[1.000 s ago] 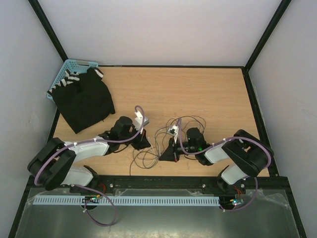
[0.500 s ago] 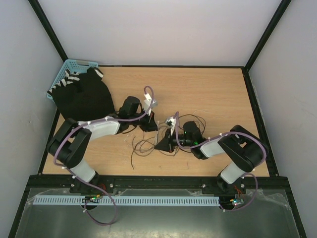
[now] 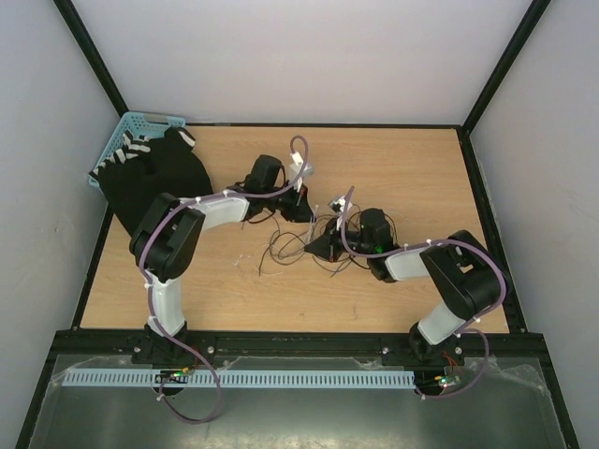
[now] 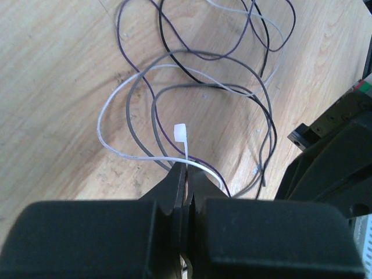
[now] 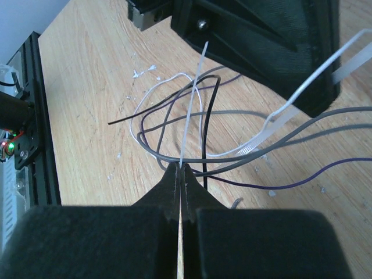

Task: Zip-tie the wires
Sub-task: Tie the cable at the center of the board.

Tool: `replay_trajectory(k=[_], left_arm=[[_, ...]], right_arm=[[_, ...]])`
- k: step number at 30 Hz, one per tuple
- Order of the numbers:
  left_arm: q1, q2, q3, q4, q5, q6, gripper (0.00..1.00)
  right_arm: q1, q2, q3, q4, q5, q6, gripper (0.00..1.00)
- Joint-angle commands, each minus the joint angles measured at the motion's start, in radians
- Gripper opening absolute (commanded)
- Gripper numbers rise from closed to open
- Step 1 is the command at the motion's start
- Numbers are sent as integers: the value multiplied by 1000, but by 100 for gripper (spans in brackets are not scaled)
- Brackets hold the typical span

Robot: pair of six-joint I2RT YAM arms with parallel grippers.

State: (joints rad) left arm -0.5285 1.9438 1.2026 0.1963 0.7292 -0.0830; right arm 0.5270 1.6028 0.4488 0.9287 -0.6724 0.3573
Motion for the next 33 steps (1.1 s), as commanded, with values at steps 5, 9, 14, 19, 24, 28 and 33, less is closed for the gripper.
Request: replay_trajectory(k=[5,9,14,19,24,28,33], left_arm=[[-24,-17,-153,-21,33,-2,0],[-37,-13,-200,-24,36,-12,0],[-39,-17,-211,-46,16,-42,0],[-39,-23,-217,-107,-9,-71,0],[-31,-40,-261,-121,-85,-116,0],[-15,-75,-302,-118,-165,-161,0],[-15,-133,-330,-99,-244,-190,0]], right_arm=[[1,11,-68,5,-22,1,0],[1,17,-83,27,-23,17,0],[1,36,-91,60,-32,47,0],[2,45,-101,77,-26,77,0],[1,40,-99,78,-23,83,0],[1,35,-99,76,-20,85,0],[1,30,-101,76,-22,92,0]])
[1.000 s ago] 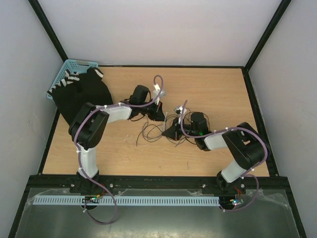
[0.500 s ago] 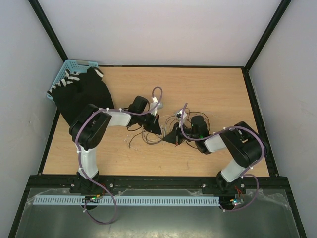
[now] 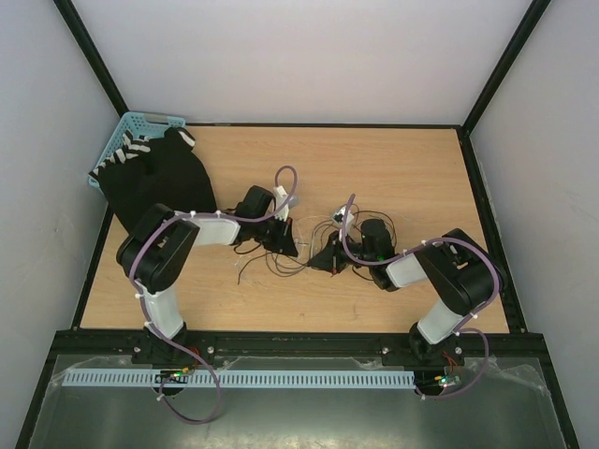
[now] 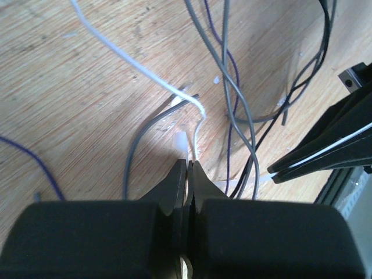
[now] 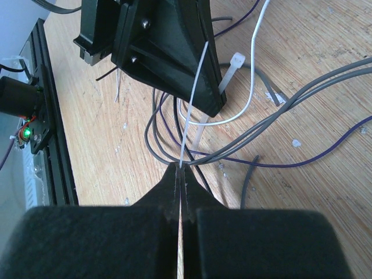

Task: Zip-tie the wires
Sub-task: Tie the cable at the center of the board.

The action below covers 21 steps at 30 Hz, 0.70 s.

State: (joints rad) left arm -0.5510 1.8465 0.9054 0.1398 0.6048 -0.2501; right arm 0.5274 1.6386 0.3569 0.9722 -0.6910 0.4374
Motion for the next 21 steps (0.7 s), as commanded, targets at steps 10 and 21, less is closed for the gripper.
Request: replay_trajectory(k=[10,21], left_arm=[[6,-150,-81,86,-131,22,0],[-6,-189,-55,206,-82,113,0]], right_arm=[[2,-11,-11,71,-43,23,0],[14,-8,-6,86,-77,17,0]])
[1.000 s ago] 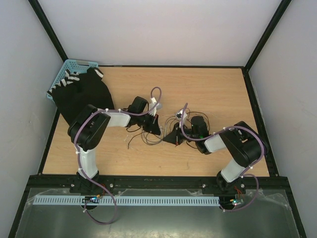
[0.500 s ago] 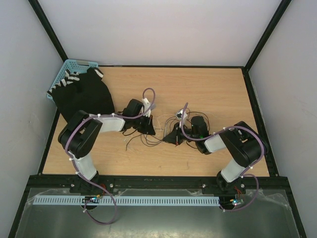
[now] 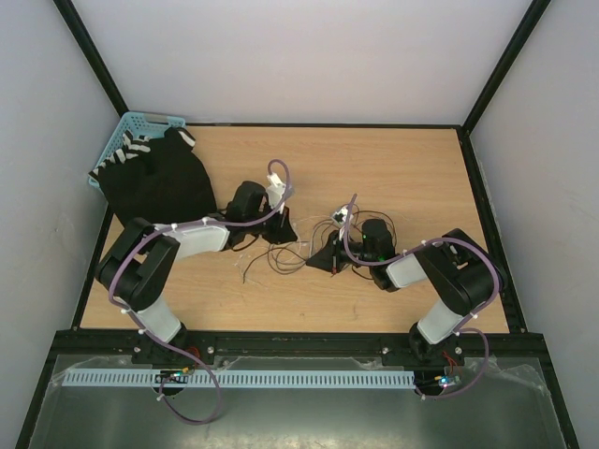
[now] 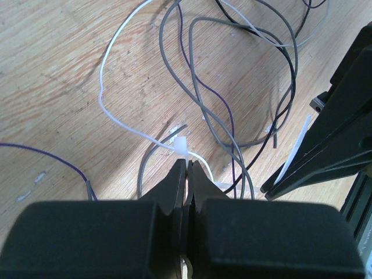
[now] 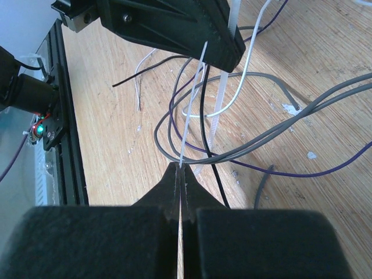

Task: Zip-tie the wires
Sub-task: Tie the cable at the center of the board.

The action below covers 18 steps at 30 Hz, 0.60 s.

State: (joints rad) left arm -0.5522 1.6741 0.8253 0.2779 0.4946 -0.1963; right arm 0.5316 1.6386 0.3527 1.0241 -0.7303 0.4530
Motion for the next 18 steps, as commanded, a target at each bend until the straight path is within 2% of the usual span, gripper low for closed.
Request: replay_trajectory(k=[1,9,18], left_arm=[[-7,-18,28,75,35,69,0],[-33,-112,-79,192,47,186,0],[-67,-181,-181,331,23,325,0]], right_arm=[[10,-14,2,20,-45,-13,0],[15,-121,78,-289,-80,-219,0],[22,-140,77,-305,-93,-190,0]])
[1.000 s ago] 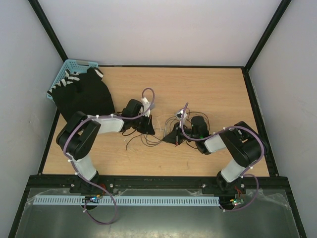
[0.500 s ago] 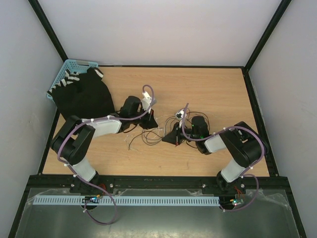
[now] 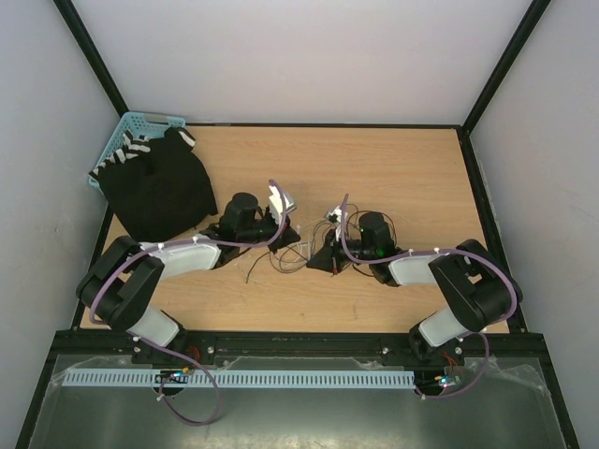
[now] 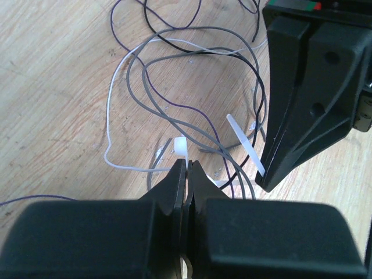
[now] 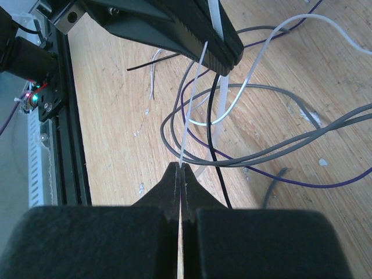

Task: Zip-tie the wires
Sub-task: Tie the cable at the center of the board.

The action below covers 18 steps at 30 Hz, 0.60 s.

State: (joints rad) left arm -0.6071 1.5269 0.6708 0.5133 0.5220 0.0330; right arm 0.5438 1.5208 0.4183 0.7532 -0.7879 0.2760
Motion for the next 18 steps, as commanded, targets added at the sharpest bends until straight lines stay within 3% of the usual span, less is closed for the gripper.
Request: replay_trajectory(k=[1,10,18], left_arm=[[-14,-37,-31,101,-5,110,0],[-26,-41,-58,134,-4,206,0],[-32,-33,-98,188,-10,281,0]], right_arm=[[11,-30,11,-34,-37,-10,0],[43,-18,66,-156,-59,-47,0],[48,3,70,-160,-88,-44,0]])
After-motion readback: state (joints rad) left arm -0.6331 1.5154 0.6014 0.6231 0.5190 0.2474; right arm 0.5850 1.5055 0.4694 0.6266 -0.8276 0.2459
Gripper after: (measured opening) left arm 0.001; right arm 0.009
